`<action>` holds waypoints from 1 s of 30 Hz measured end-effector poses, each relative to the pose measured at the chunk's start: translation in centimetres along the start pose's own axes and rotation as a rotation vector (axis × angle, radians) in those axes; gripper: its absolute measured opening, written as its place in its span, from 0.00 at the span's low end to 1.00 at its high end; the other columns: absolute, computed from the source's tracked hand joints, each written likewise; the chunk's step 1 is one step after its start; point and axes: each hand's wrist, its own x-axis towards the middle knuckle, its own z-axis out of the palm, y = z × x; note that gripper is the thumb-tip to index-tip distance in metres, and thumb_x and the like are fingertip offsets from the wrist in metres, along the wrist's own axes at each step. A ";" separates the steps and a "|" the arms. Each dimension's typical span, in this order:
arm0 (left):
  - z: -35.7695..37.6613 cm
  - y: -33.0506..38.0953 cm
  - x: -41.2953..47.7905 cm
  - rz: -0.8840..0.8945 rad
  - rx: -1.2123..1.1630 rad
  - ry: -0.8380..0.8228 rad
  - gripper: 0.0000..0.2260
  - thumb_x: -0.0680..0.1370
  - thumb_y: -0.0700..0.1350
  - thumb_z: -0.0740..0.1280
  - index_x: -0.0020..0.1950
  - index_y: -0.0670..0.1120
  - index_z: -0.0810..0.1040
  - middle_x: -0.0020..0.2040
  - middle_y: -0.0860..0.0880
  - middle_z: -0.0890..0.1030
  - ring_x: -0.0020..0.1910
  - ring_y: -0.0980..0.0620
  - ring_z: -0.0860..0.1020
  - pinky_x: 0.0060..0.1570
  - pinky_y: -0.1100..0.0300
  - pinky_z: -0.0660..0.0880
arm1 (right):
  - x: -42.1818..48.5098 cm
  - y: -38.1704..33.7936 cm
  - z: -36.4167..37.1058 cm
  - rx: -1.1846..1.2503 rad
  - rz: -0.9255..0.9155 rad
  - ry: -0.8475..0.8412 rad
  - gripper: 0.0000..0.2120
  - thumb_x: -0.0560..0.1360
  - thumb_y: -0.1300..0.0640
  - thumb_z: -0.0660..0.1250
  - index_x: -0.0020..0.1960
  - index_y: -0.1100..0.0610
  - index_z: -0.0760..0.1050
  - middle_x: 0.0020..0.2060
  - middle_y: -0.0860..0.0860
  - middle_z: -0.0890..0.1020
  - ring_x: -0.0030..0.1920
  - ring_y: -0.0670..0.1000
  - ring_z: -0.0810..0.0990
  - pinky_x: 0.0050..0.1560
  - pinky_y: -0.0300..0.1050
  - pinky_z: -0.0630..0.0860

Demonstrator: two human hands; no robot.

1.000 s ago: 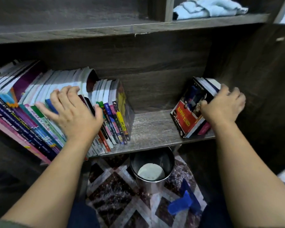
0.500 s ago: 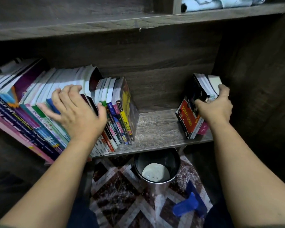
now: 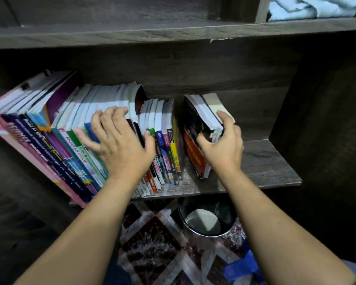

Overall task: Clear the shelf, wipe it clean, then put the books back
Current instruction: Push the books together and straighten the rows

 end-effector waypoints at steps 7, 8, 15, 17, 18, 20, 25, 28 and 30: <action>-0.3 -1.3 -0.1 0.095 -0.041 -0.023 0.28 0.70 0.53 0.66 0.67 0.44 0.67 0.67 0.44 0.68 0.70 0.43 0.60 0.69 0.36 0.41 | -0.9 -1.3 4.0 -0.135 -0.114 -0.173 0.34 0.70 0.48 0.74 0.71 0.47 0.63 0.71 0.56 0.62 0.63 0.61 0.73 0.60 0.54 0.73; -0.4 -1.5 -0.1 0.108 -0.043 -0.032 0.28 0.71 0.54 0.66 0.68 0.44 0.66 0.67 0.45 0.68 0.70 0.43 0.60 0.69 0.36 0.42 | -1.0 -1.4 4.0 -0.179 -0.130 -0.160 0.35 0.70 0.47 0.74 0.72 0.47 0.62 0.73 0.56 0.58 0.66 0.61 0.71 0.59 0.55 0.73; -0.9 -2.3 -0.1 0.163 -0.016 -0.072 0.31 0.71 0.56 0.67 0.71 0.46 0.65 0.69 0.47 0.68 0.71 0.44 0.60 0.69 0.44 0.41 | -2.5 -1.3 3.0 -0.346 -0.471 -0.008 0.25 0.70 0.49 0.73 0.66 0.50 0.73 0.71 0.60 0.66 0.66 0.62 0.69 0.51 0.59 0.78; -1.1 -2.3 -0.1 0.162 -0.011 -0.076 0.31 0.71 0.56 0.67 0.71 0.46 0.65 0.69 0.47 0.68 0.71 0.45 0.60 0.69 0.44 0.41 | -2.9 -0.9 2.8 -0.333 -0.507 -0.009 0.22 0.70 0.51 0.73 0.63 0.52 0.76 0.68 0.61 0.69 0.64 0.62 0.70 0.53 0.60 0.76; -1.1 -2.2 -0.1 0.160 -0.008 -0.075 0.31 0.71 0.56 0.67 0.71 0.46 0.65 0.69 0.47 0.68 0.71 0.45 0.60 0.69 0.44 0.41 | -2.9 -0.7 2.7 -0.347 -0.548 -0.005 0.22 0.70 0.52 0.73 0.63 0.52 0.76 0.67 0.62 0.70 0.63 0.62 0.70 0.55 0.60 0.75; -1.1 -2.1 -0.2 0.156 -0.005 -0.078 0.31 0.71 0.56 0.67 0.71 0.46 0.65 0.70 0.47 0.67 0.71 0.44 0.59 0.69 0.44 0.41 | -2.9 -0.5 2.5 -0.395 -0.622 0.001 0.22 0.71 0.52 0.73 0.63 0.52 0.77 0.66 0.62 0.71 0.62 0.61 0.70 0.57 0.60 0.72; -1.2 -2.0 -0.2 0.150 -0.004 -0.075 0.31 0.71 0.55 0.67 0.71 0.46 0.65 0.69 0.47 0.68 0.71 0.44 0.60 0.69 0.44 0.41 | -3.2 -0.2 2.4 -0.483 -0.675 0.002 0.23 0.71 0.53 0.70 0.66 0.52 0.75 0.66 0.63 0.70 0.62 0.62 0.69 0.58 0.61 0.71; -1.2 -1.9 -0.2 0.147 -0.010 -0.065 0.31 0.70 0.55 0.68 0.70 0.46 0.66 0.69 0.47 0.68 0.71 0.44 0.60 0.69 0.45 0.40 | -3.2 -0.3 2.5 -0.476 -0.686 0.032 0.22 0.71 0.52 0.72 0.64 0.52 0.76 0.61 0.61 0.73 0.58 0.60 0.69 0.55 0.57 0.71; -1.2 -1.9 -0.3 0.144 -0.013 -0.066 0.31 0.70 0.54 0.67 0.70 0.46 0.66 0.69 0.47 0.68 0.71 0.43 0.60 0.69 0.46 0.40 | -3.4 -0.8 2.5 -0.459 -0.696 0.108 0.18 0.69 0.50 0.73 0.58 0.53 0.79 0.53 0.59 0.76 0.53 0.58 0.67 0.50 0.53 0.69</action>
